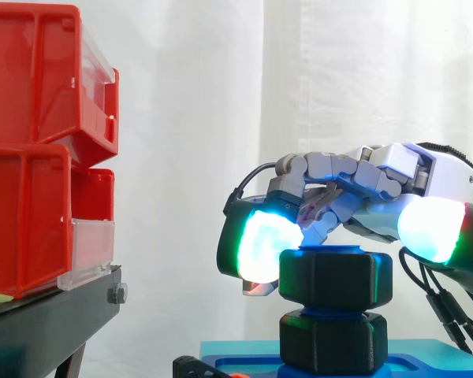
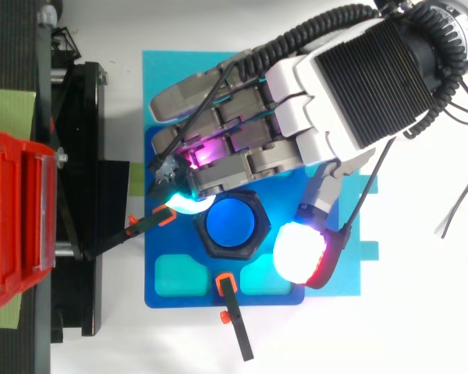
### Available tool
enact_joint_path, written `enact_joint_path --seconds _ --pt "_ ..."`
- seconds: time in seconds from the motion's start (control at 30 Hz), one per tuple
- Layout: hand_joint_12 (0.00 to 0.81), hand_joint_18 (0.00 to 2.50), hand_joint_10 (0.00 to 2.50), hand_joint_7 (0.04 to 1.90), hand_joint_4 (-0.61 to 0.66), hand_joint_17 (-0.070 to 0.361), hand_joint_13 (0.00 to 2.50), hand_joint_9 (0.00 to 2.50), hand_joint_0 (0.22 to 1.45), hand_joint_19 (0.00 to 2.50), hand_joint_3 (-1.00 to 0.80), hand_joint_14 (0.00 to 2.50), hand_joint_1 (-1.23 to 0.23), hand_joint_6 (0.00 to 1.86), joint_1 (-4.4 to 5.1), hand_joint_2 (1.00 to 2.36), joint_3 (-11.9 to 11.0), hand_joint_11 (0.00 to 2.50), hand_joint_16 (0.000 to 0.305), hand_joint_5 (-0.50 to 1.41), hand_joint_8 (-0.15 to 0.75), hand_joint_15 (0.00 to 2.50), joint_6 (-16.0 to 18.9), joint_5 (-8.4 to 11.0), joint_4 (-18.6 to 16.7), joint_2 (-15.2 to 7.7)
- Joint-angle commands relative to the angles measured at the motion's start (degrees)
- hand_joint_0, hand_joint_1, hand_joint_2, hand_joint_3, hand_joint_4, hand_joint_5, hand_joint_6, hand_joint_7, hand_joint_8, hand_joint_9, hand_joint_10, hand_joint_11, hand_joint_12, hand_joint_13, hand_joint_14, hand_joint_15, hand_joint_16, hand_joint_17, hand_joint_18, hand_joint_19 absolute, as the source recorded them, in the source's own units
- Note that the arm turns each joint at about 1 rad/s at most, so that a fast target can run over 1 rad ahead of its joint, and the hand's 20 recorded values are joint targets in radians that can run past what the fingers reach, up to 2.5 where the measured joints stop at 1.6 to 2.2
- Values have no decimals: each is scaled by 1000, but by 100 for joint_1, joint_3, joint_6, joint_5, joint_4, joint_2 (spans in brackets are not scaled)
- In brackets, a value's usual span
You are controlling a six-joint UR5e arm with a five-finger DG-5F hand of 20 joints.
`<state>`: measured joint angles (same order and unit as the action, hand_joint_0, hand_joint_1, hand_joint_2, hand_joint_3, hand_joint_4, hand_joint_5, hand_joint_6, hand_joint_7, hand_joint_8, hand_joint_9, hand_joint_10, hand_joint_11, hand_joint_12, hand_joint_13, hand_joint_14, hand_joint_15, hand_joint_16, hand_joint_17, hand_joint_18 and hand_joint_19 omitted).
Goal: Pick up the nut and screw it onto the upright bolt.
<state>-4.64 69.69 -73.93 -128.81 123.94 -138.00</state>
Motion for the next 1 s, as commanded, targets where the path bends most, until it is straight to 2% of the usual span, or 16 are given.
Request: enact_joint_path --seconds 0.0,0.23,0.4,0.57,0.6,0.73,0.83,0.9,0.97 --pt "168 539 0 1478 128 26 886 976 519 0 -500 0 -207 504 -64 1000 0 0 11 -4 250 0 -34 -109 -11 1" --pt "166 580 0 1588 117 24 920 1035 523 0 -500 0 -212 500 -204 1000 0 0 11 21 249 0 -25 -259 -19 1" --pt "163 596 0 1492 117 23 946 1082 524 0 -500 0 -212 536 -292 1000 -9 0 10 22 248 0 1 -355 -151 1" --pt "162 619 0 1473 116 22 967 1107 526 0 -500 0 -214 544 -336 1000 -26 0 10 25 248 0 177 -452 -301 1" --pt "162 620 0 1549 121 22 967 1111 527 0 -500 0 -213 501 -336 1000 -26 0 10 28 247 0 212 -461 -327 1" --pt "163 618 0 1346 150 23 960 1092 526 0 -500 0 -210 506 -336 1000 -96 0 10 -4 250 0 300 -461 -362 1" --pt "166 608 0 1201 200 24 944 1077 522 0 -500 0 -210 505 -327 1000 -299 0 11 -24 251 0 327 -470 -301 1" --pt "167 601 0 1075 239 26 927 1058 520 0 -500 0 -211 505 -301 1000 -492 0 11 -40 254 0 362 -549 -213 1" --pt "172 590 0 978 249 28 914 1044 516 0 -500 0 -209 504 -292 1000 -571 0 13 -52 249 0 362 -584 -186 1"
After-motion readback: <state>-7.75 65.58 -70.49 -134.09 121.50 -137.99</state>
